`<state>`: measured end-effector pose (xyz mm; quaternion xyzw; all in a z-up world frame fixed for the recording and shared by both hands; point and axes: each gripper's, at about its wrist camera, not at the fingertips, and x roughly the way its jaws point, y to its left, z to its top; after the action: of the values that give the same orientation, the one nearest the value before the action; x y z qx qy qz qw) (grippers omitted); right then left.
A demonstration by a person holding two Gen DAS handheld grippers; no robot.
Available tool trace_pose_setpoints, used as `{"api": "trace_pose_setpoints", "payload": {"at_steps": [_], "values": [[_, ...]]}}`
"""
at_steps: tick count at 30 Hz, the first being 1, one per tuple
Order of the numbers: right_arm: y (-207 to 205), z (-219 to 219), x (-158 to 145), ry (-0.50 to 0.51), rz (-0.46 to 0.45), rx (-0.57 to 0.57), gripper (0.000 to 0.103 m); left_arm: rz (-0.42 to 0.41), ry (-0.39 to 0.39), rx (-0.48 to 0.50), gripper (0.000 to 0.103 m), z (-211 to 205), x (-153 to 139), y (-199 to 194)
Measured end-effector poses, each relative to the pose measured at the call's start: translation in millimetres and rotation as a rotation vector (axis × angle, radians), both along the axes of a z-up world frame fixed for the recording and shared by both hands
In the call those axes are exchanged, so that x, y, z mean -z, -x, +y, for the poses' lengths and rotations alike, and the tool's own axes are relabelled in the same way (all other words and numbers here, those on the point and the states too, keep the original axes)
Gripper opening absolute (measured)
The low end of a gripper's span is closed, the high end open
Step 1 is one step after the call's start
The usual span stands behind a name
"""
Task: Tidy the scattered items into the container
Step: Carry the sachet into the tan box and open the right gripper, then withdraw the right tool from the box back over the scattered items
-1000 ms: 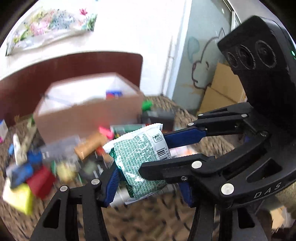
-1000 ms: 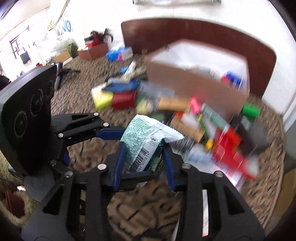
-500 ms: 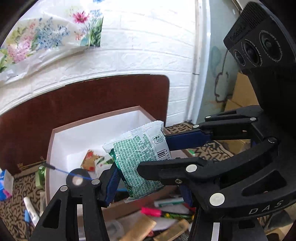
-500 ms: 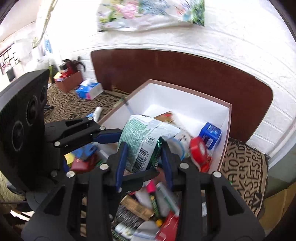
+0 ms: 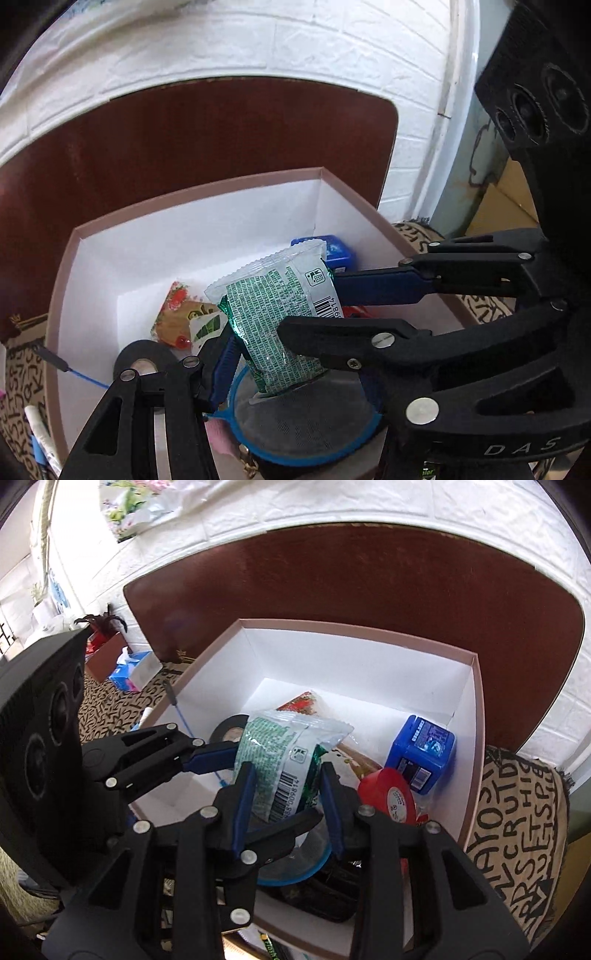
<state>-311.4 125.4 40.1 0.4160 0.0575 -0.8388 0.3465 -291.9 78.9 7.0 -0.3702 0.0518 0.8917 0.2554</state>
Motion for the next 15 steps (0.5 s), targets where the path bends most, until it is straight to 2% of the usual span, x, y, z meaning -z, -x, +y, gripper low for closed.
{"api": "trace_pose_setpoints", "payload": {"at_steps": [11,13,15], "values": [[11,4,13,0.008,-0.038,0.052,0.035,-0.038,0.018,-0.04,0.059,5,10,14],[12,5,13,0.007,-0.04,0.062,0.039,-0.038,0.019,-0.059,0.069,2,10,13],[11,6,13,0.006,-0.032,0.072,0.049,-0.013,0.016,-0.071,0.085,-1,7,8]]}}
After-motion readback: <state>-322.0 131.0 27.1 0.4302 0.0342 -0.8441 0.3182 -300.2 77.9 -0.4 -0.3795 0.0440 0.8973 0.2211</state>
